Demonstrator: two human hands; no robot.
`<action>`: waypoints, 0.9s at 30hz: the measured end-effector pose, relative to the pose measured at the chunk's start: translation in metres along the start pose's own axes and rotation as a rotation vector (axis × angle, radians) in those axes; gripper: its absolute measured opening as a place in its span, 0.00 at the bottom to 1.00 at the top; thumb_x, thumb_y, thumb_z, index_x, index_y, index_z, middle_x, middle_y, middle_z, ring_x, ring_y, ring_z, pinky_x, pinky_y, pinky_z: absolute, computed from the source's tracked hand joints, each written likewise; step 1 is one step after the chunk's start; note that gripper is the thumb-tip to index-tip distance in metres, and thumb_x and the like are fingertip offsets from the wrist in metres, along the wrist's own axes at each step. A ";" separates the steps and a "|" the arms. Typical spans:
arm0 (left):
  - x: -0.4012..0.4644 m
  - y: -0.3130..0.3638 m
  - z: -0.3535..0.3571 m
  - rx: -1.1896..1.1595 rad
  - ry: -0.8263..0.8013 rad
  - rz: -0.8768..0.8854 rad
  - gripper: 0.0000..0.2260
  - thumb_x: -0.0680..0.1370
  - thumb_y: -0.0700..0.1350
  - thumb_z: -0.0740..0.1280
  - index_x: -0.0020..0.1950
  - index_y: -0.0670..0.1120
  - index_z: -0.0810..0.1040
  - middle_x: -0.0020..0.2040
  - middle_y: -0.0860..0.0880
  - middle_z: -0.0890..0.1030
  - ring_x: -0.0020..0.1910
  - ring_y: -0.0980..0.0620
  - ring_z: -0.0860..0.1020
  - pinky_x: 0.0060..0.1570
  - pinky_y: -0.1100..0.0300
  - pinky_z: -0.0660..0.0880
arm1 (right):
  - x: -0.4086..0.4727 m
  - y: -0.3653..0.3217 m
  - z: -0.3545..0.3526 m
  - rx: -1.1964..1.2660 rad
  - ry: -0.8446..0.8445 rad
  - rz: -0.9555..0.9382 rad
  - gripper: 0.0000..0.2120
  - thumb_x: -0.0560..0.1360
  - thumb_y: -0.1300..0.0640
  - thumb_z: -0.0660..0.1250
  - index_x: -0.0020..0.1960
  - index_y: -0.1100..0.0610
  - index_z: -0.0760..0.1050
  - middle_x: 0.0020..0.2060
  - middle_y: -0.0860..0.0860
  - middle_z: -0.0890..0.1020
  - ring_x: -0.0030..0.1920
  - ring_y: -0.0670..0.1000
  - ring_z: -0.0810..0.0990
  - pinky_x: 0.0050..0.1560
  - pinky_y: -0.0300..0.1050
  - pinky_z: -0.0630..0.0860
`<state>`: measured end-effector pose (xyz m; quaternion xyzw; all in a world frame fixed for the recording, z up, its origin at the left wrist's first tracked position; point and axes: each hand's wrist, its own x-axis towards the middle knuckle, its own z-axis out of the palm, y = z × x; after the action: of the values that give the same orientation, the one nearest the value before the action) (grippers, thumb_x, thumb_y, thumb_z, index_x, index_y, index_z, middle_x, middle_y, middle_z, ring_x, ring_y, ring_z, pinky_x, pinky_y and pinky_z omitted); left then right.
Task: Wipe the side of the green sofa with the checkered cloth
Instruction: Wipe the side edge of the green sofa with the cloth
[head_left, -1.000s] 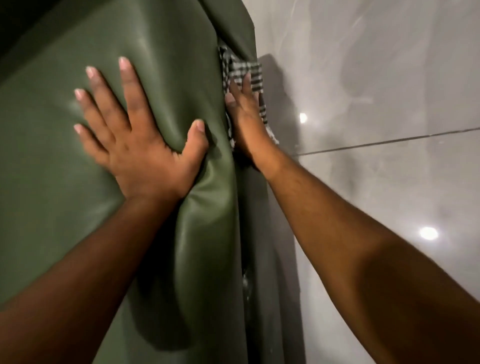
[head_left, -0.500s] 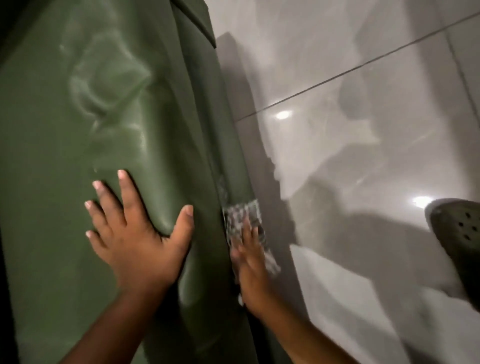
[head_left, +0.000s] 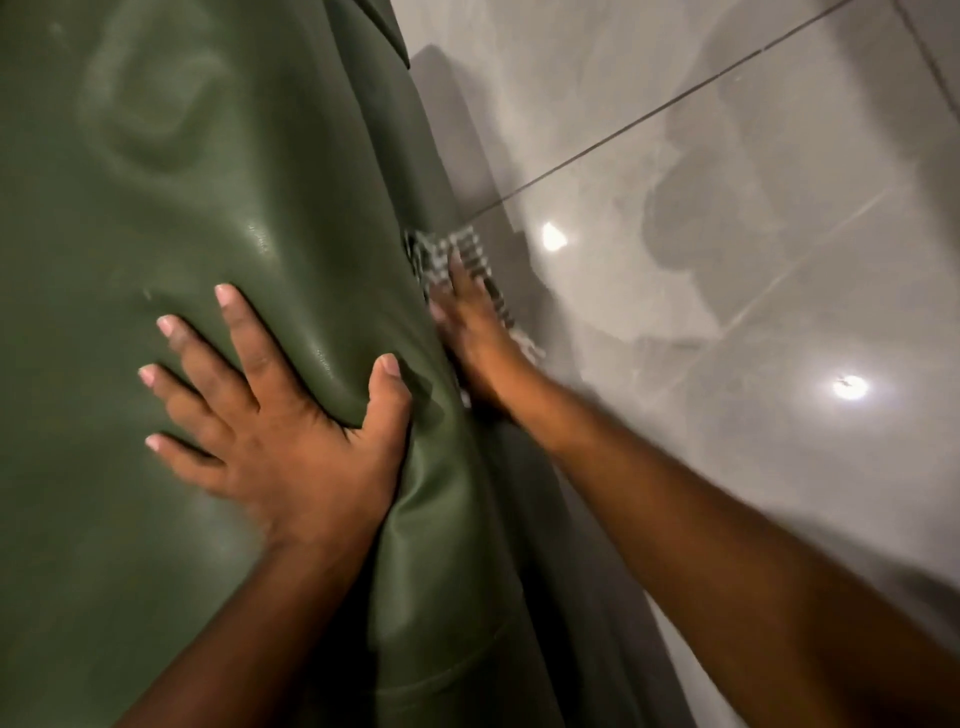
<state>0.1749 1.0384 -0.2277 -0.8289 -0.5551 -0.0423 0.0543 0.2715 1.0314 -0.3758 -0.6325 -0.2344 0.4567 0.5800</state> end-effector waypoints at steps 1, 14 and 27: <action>0.000 -0.001 0.001 -0.004 0.009 0.007 0.46 0.69 0.72 0.54 0.81 0.52 0.47 0.82 0.42 0.48 0.80 0.35 0.46 0.72 0.29 0.44 | 0.029 -0.008 -0.003 0.023 0.005 0.011 0.23 0.82 0.52 0.54 0.76 0.54 0.57 0.80 0.55 0.50 0.79 0.59 0.46 0.77 0.65 0.48; -0.004 0.004 -0.005 -0.037 0.014 0.008 0.45 0.69 0.72 0.54 0.81 0.53 0.47 0.82 0.42 0.47 0.80 0.35 0.45 0.73 0.29 0.43 | -0.240 0.054 0.015 0.183 -0.003 0.089 0.24 0.81 0.54 0.57 0.64 0.26 0.56 0.75 0.34 0.48 0.78 0.46 0.41 0.79 0.61 0.44; -0.002 0.002 0.003 -0.025 0.055 0.019 0.45 0.70 0.71 0.54 0.81 0.52 0.47 0.82 0.42 0.48 0.80 0.36 0.46 0.73 0.30 0.44 | -0.028 0.021 0.012 0.037 0.046 0.058 0.21 0.82 0.53 0.55 0.75 0.47 0.59 0.80 0.53 0.49 0.79 0.58 0.43 0.77 0.67 0.44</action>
<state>0.1760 1.0364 -0.2312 -0.8332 -0.5451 -0.0713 0.0595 0.2436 1.0099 -0.3859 -0.6387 -0.1941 0.4629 0.5832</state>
